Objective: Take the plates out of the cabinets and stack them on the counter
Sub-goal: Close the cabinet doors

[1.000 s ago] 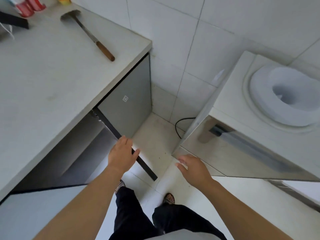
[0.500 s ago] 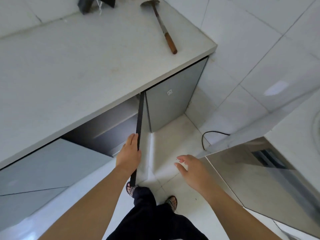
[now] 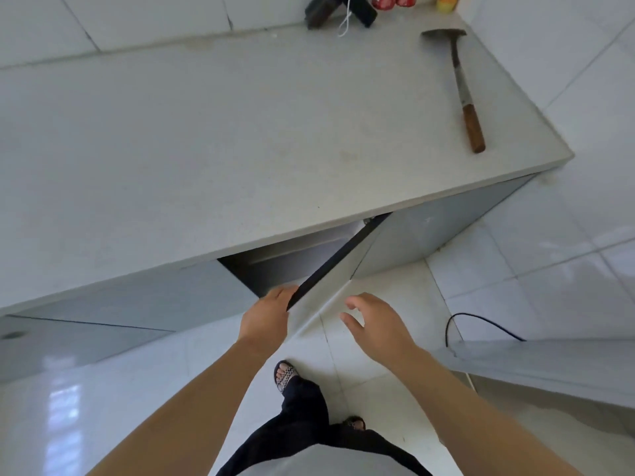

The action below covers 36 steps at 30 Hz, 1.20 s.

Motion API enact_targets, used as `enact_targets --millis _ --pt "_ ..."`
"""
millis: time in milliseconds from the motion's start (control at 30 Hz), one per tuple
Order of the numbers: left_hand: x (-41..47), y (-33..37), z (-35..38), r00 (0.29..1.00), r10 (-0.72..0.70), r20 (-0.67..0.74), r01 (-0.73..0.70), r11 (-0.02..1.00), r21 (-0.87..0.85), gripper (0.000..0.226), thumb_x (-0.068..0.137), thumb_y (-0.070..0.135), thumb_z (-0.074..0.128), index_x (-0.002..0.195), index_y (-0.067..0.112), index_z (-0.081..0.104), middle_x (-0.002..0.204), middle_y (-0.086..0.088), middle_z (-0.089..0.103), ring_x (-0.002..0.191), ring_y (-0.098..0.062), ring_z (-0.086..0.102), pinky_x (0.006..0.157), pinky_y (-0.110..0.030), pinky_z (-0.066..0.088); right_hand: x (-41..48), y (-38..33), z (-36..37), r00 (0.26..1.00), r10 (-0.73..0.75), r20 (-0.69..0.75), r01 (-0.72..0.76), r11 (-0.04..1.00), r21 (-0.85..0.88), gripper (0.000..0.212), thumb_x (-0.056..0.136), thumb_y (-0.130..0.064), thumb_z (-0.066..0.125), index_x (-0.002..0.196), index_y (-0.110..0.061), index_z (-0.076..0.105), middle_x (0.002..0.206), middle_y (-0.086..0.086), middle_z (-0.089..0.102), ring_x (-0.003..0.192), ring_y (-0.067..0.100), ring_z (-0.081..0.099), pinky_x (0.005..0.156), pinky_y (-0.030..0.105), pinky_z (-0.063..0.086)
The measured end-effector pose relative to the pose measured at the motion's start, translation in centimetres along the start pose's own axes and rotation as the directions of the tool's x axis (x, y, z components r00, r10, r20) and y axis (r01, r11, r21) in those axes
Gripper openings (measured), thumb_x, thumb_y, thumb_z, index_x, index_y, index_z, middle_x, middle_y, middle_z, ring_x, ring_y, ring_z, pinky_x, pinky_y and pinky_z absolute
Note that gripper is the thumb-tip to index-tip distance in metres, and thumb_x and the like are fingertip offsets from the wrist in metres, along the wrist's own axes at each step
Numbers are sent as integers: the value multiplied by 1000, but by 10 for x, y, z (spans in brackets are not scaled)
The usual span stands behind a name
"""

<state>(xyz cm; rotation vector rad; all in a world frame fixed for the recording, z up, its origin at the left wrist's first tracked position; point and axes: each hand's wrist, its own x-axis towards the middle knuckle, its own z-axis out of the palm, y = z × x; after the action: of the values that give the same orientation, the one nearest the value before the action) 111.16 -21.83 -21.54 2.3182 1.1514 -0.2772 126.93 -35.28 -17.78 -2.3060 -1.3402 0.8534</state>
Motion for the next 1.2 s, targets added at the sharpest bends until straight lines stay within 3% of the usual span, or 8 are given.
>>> enact_targets --millis 267,400,567,733,933,1200 --pt "13 -15 -14 1000 -13 -8 12 1000 -22 50 92 15 46 136 39 38 129 10 51 110 -17 54 82 -32 50 64 -32 5 972 -219 83 231 954 -188 40 97 -29 43 135 -16 45 141 -1 40 131 14 34 99 28 38" --pt "16 -20 -16 998 -56 -32 54 998 -45 47 94 17 46 134 41 39 125 12 54 108 -16 55 80 -32 50 86 -22 11 957 -278 85 290 916 -277 38 93 -27 52 128 -12 52 135 4 46 126 22 42 100 34 41" --pt "19 -16 -20 982 -170 -82 163 983 -87 43 93 17 48 128 42 46 119 14 56 106 -14 55 74 -27 46 113 -10 10 913 -401 72 401 855 -328 29 73 -17 77 100 -12 68 101 2 63 94 23 62 77 33 54" --pt "24 -10 -21 958 -260 -122 250 964 -91 41 95 19 46 129 42 47 119 12 57 106 -14 54 72 -27 47 136 -1 6 862 -499 91 502 813 -294 29 69 -13 80 97 -14 70 94 -2 64 85 20 62 63 28 52" --pt "23 2 -19 920 -344 -187 329 938 -108 39 95 18 46 130 35 48 124 9 58 108 -17 55 75 -29 46 138 6 3 799 -583 147 594 729 -341 35 72 -17 76 105 -10 67 102 3 62 91 22 61 74 30 53" --pt "-3 13 -13 870 -424 -250 391 904 -171 51 91 7 47 138 25 42 142 1 45 131 -20 40 102 -32 38 132 8 -1 797 -542 267 601 664 -445 50 75 -27 72 120 -8 60 119 7 59 108 25 58 90 35 51"
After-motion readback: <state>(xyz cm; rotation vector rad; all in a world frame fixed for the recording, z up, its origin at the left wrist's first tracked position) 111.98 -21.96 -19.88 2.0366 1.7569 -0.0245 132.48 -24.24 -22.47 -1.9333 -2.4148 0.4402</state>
